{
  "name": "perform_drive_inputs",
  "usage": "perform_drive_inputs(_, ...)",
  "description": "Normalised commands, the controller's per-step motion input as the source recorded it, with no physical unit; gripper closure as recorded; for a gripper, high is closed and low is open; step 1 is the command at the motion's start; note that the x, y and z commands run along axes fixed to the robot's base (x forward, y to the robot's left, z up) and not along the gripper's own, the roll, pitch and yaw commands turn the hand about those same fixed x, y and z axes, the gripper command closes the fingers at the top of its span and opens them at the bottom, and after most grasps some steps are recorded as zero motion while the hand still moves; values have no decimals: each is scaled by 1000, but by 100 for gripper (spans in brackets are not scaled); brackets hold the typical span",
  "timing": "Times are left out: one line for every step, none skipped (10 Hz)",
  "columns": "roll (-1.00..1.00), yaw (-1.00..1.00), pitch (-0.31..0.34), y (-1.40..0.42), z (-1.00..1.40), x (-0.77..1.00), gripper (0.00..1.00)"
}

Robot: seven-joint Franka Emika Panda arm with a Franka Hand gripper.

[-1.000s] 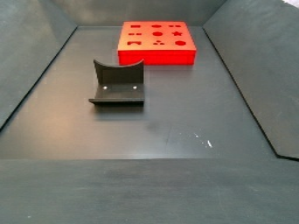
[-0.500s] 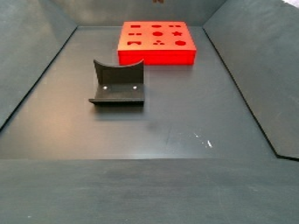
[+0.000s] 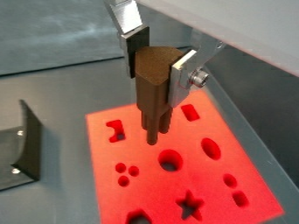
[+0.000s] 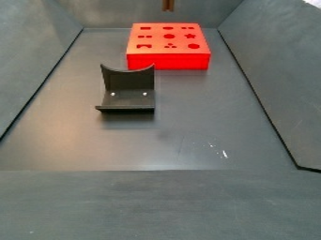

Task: Insert the 3 prong object.

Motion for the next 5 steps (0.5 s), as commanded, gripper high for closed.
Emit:
perform_drive_inputs(210,623,14,94,-217,377,100)
perform_drive_inputs(11,349,50,63,-49,243,100)
perform_drive_inputs(0,0,4,0,0,0,100)
perform_drive_inputs(0,0,113,46,-194,0,100)
perform_drive_inputs(216,-289,370,86,-186,354,100)
